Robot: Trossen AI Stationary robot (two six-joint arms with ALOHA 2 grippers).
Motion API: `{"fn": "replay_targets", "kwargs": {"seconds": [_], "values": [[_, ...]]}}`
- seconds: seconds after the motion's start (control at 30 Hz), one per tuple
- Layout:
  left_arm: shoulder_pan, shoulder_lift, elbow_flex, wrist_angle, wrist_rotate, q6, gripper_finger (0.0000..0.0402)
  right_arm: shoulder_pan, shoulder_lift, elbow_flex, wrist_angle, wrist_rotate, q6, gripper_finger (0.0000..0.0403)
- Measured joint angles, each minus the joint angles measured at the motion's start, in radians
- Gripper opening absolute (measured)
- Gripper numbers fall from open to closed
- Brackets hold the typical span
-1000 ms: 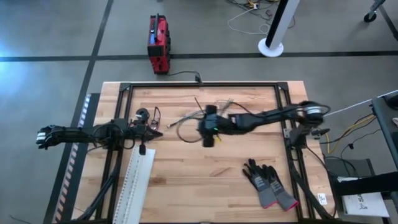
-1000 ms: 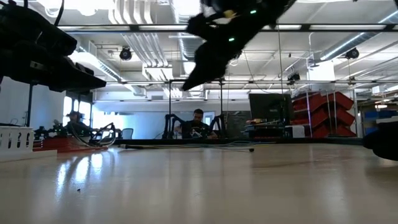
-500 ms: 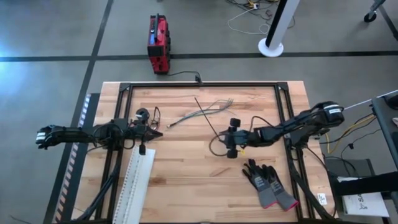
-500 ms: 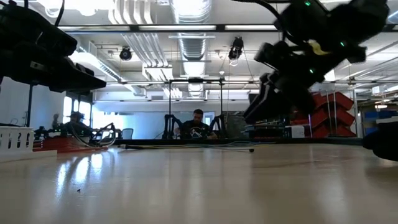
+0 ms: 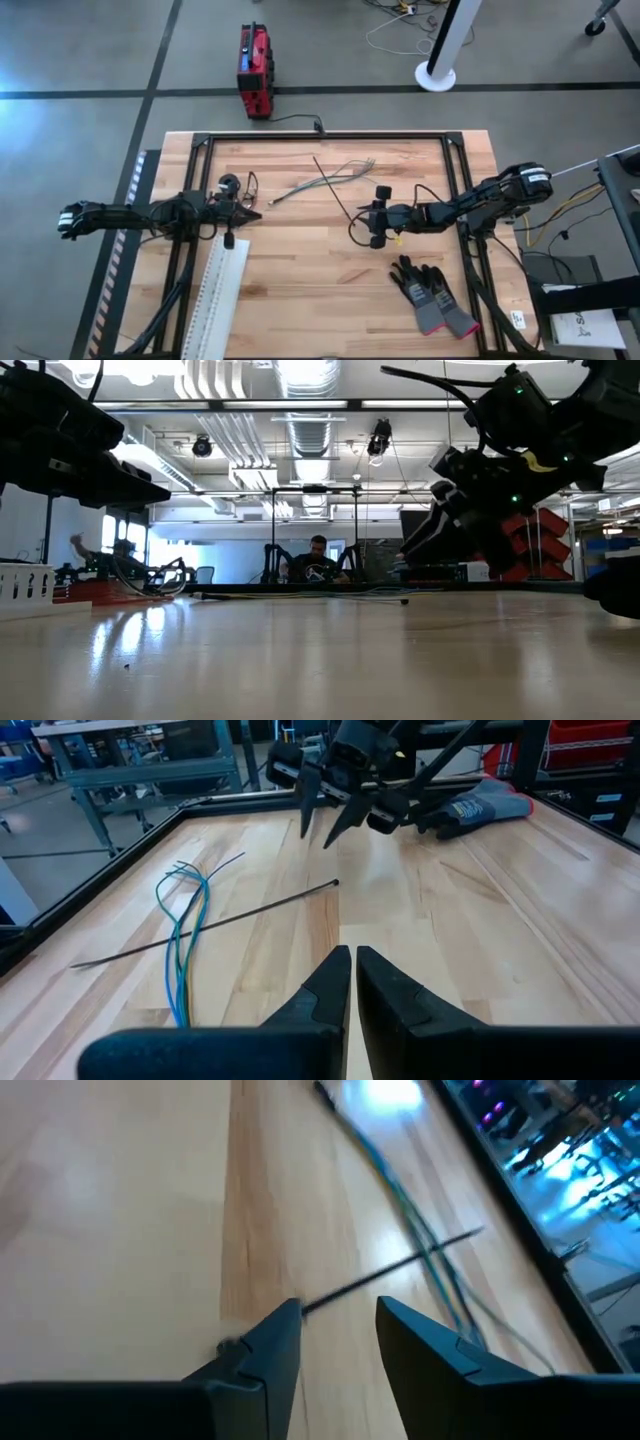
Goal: Ziptie cables
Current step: Wrap the cables using a zip tie
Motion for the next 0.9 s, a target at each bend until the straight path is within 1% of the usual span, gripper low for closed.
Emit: {"fn": "replay_targets", "kwargs": {"seconds": [0.1,0.17,0.23,0.37,0.4,0.47,0.5,0.53,0.57,0.63,0.7,0.73,0.83,0.9], "values": [[0.000,0.000,0.000,0.000,0.000,0.001,0.0004,0.001,0.000,0.001,0.007,-0.031,0.023,0.0114],[0.000,0.000,0.000,0.006,0.000,0.004,0.0004,0.004,0.000,0.001,0.003,-0.053,0.071,0.0110],[0.000,0.000,0.000,0.031,0.000,-0.029,0.0004,0.014,0.000,0.001,-0.006,-0.054,0.101,0.0107],[0.000,0.001,-0.001,0.143,0.000,-0.227,0.0004,0.041,0.000,0.001,-0.010,-0.054,0.111,0.0103],[-0.002,0.004,-0.001,0.192,0.001,-0.305,0.0004,0.046,-0.001,0.001,-0.008,-0.054,0.111,0.0103],[-0.002,0.010,-0.001,0.297,-0.001,-0.507,0.0004,0.058,-0.002,0.001,-0.009,-0.053,0.111,0.0104],[-0.002,0.013,-0.001,0.347,-0.015,-0.543,0.0004,0.063,-0.002,0.001,-0.009,-0.053,0.111,0.0105],[-0.001,0.017,-0.001,0.390,-0.044,-0.529,0.0004,0.066,-0.002,0.001,-0.010,-0.053,0.111,0.0107],[-0.001,0.022,-0.001,0.433,-0.096,-0.499,0.0004,0.069,-0.002,0.001,-0.010,-0.053,0.111,0.0109],[-0.001,0.038,-0.001,0.492,-0.245,-0.476,0.0004,0.071,-0.002,0.001,-0.011,-0.053,0.116,0.0113],[-0.001,0.072,-0.001,0.529,-0.410,-0.489,0.0004,0.071,-0.002,0.001,-0.012,-0.053,0.134,0.0117],[0.000,0.094,-0.001,0.535,-0.476,-0.509,0.0004,0.071,-0.002,0.001,-0.012,-0.052,0.146,0.0119],[0.000,0.172,-0.001,0.544,-0.590,-0.629,0.0004,0.071,-0.002,0.005,-0.013,-0.052,0.168,0.0125],[0.004,0.237,-0.001,0.562,-0.624,-0.701,0.0004,0.071,-0.002,0.011,-0.012,-0.052,0.172,0.0130]]}}
